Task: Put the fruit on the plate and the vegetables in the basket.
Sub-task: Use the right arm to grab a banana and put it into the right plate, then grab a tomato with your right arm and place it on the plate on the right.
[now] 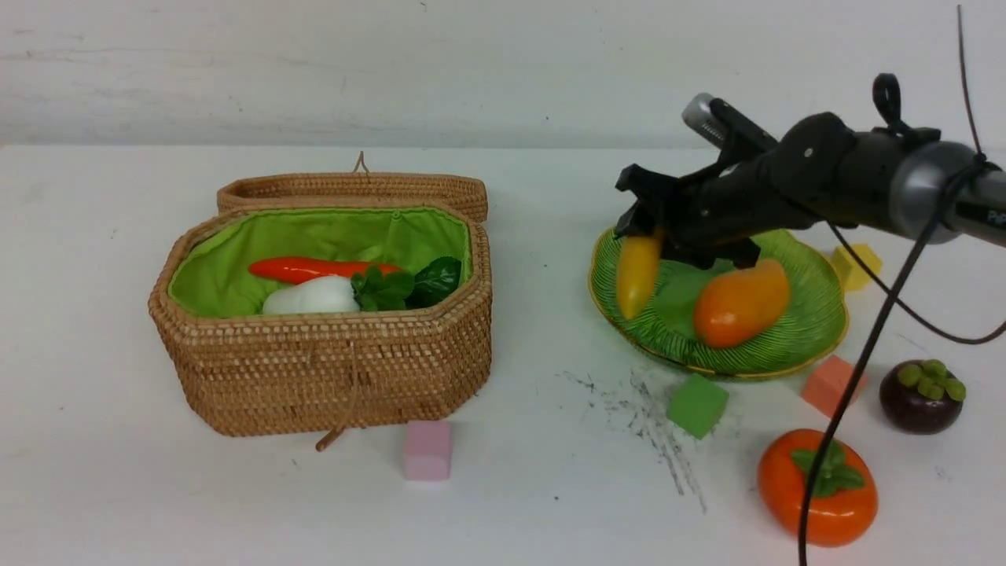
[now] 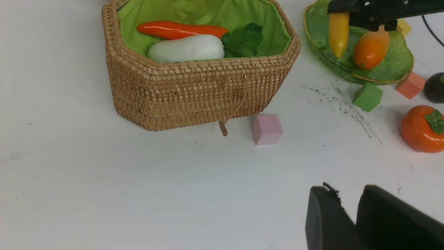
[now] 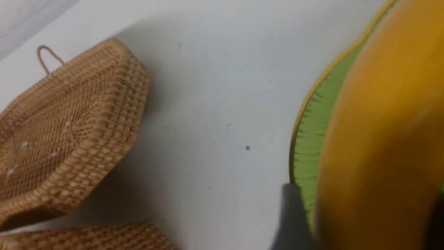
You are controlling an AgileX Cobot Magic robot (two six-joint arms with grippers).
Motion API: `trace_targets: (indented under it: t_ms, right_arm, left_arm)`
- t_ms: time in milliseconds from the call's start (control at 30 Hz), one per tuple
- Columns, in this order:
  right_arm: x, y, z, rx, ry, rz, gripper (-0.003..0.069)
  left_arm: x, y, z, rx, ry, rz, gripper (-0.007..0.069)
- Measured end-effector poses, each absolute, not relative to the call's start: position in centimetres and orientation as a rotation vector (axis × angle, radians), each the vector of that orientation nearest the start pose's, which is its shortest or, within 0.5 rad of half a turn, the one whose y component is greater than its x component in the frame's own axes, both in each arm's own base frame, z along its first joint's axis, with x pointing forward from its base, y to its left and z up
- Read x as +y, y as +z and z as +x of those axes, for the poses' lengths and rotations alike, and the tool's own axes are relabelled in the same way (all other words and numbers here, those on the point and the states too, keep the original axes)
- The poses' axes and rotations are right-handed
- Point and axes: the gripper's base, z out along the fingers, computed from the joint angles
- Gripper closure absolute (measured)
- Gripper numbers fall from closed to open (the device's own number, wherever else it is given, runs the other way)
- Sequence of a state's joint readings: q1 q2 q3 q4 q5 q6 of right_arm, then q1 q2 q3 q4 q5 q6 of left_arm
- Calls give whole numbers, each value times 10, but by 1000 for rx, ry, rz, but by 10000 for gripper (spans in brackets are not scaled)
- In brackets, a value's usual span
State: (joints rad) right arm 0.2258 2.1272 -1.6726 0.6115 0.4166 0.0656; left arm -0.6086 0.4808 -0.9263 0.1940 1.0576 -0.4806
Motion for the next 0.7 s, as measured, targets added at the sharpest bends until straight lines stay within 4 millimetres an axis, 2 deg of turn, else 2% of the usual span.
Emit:
trace_targets:
  t_ms: [33,67,100,167,200,233,300,367,433,467,500,567,600,633,700]
  right_arm:
    - [129,222,471,2347,685,321,135]
    - [129,223,470,2349,687,319,125]
    - [122,234,464,2380,640,243,42]
    - [112,255,455,2401,581,152,-7]
    - [106,266,448,2416,547,108,-15]
    - [104,266,448,2427,538,101,-17]
    - [86,302,422,2486,435,-12,-15]
    - [77,323,405,2502,370,-63,-1]
    - [71,345,378,2511,332,-96,25]
    - [70,344,375,2519,332,-96,27]
    - [69,354,353,2510,337,-106,48]
    - [72,352,326,2534,345,-129,64]
    - [73,348,326,2545,345,-131,64]
    - [75,342,304,2573,352,-155,68]
    - [77,323,283,2636,357,-167,67]
  left_arm:
    - [-16,390,50,2104,-425,132,482]
    - [-16,390,50,2104,-424,132,482]
    - [-16,390,50,2105,-423,132,481]
    - [-16,390,50,2105,-421,132,480]
    - [-16,390,50,2105,-421,132,480]
    - [-16,390,50,2105,-421,132,480]
    - [-16,390,50,2105,-421,132,480]
    - [-16,390,50,2105,-421,132,477]
    - [-16,390,50,2101,-422,132,475]
    - [-16,390,50,2101,-422,132,475]
    - [-16,391,51,2087,-426,133,473]
    - [-17,392,51,2069,-432,134,472]
    - [-17,393,51,2067,-432,134,472]
    - [-17,393,52,2059,-436,135,470]
    - [-17,394,52,2052,-437,135,469]
